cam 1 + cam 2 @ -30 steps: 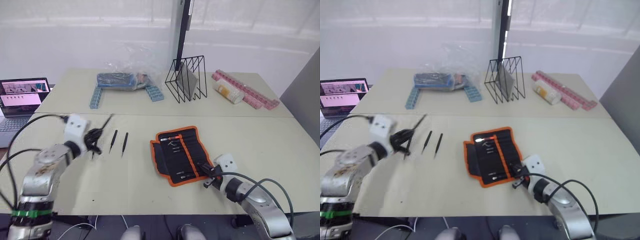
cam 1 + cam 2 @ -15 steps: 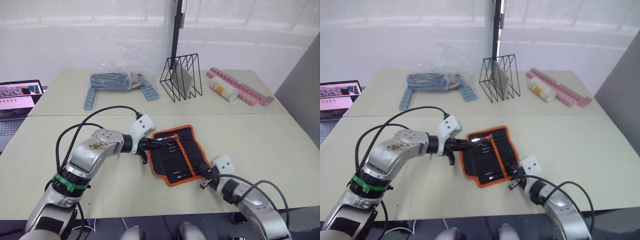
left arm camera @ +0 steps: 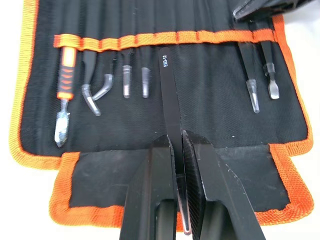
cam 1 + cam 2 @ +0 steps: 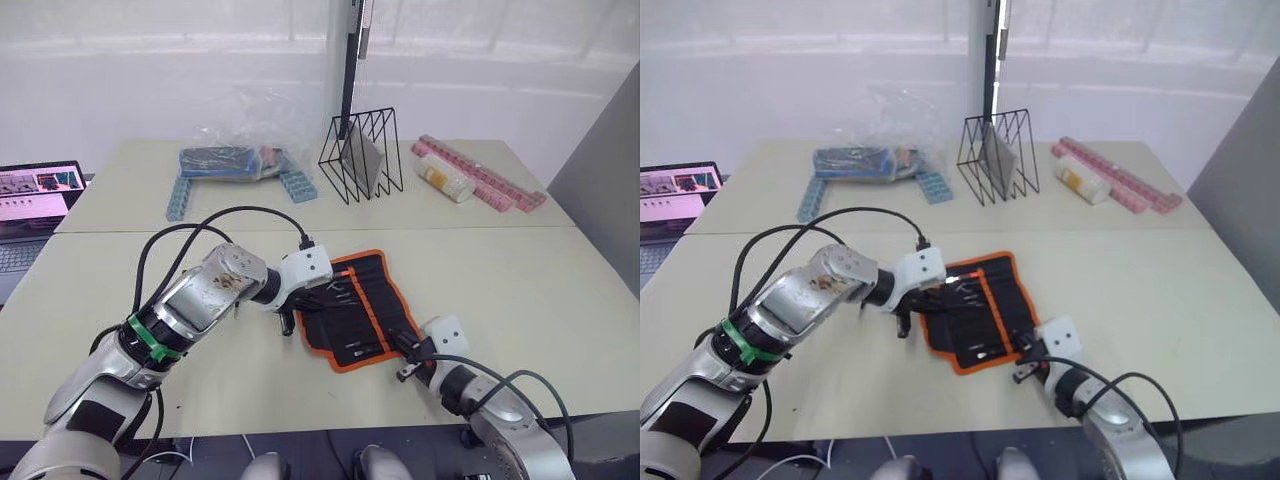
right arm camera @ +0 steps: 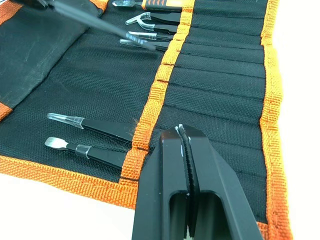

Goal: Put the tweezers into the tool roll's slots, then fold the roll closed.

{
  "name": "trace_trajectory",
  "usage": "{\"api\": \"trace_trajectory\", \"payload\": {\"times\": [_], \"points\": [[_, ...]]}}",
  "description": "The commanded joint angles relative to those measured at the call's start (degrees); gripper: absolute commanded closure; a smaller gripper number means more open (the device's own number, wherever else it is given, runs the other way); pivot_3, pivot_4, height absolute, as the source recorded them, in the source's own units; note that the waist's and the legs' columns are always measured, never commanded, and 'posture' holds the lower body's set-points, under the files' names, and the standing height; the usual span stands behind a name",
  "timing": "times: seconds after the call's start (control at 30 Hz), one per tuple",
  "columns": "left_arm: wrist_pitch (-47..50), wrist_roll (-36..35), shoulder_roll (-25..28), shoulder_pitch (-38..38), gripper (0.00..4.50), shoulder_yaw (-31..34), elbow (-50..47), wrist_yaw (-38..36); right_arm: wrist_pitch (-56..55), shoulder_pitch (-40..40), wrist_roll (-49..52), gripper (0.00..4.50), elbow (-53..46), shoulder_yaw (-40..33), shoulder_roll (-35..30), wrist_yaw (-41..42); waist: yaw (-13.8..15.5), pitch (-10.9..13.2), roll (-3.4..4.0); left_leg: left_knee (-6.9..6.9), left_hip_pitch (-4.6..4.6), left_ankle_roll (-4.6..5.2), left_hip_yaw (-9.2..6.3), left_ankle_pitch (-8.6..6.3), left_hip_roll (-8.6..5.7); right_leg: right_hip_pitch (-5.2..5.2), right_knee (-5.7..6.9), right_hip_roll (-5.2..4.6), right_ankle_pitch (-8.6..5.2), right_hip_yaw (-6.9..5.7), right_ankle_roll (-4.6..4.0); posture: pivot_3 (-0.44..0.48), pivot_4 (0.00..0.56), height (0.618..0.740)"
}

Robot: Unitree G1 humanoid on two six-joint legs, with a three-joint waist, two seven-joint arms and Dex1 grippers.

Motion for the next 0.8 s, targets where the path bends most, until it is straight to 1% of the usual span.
{"api": "trace_trajectory", "payload": {"times": [0.03,0.2,0.5,0.8], "points": [[-0.7,2.1,0.1,-1.2,4.48,-0.5,1.1,-0.9,2.1,2.1,-1.1,4.50,2.1,2.4,0.3,-0.2,0.0,0.0,0.00,0.00,0.00,0.00,0.00,0.00,0.00,0.00,0.00,0.00,0.00,0.00,0.00,0.000,0.150,0.724],[-1.9,4.2,-1.6,-1.6,4.48,-1.0,3.5,-0.9,2.0,2.5,-1.3,4.50,1.9,2.5,0.8,-0.4,0.0,0.0,0.00,0.04,0.02,0.01,0.00,0.00,-0.01,0.03,0.02,-0.02,0.00,0.00,0.00,0.000,0.150,0.724],[-4.2,6.5,-6.1,-2.4,4.48,-2.0,5.9,-2.0,1.8,3.4,-1.5,4.50,1.7,2.5,1.1,-0.7,0.1,0.0,0.00,0.14,0.02,0.02,0.00,0.00,-0.01,0.05,0.08,-0.02,0.00,0.00,0.00,0.000,0.150,0.724],[-7.7,9.5,-10.7,-4.2,4.48,-1.9,12.6,-1.2,2.0,4.0,-1.4,4.50,0.8,2.5,1.4,-1.0,0.2,0.0,0.00,0.20,0.02,0.03,0.00,0.00,-0.03,0.07,0.11,-0.03,0.00,0.01,0.00,0.000,0.150,0.724]]}}
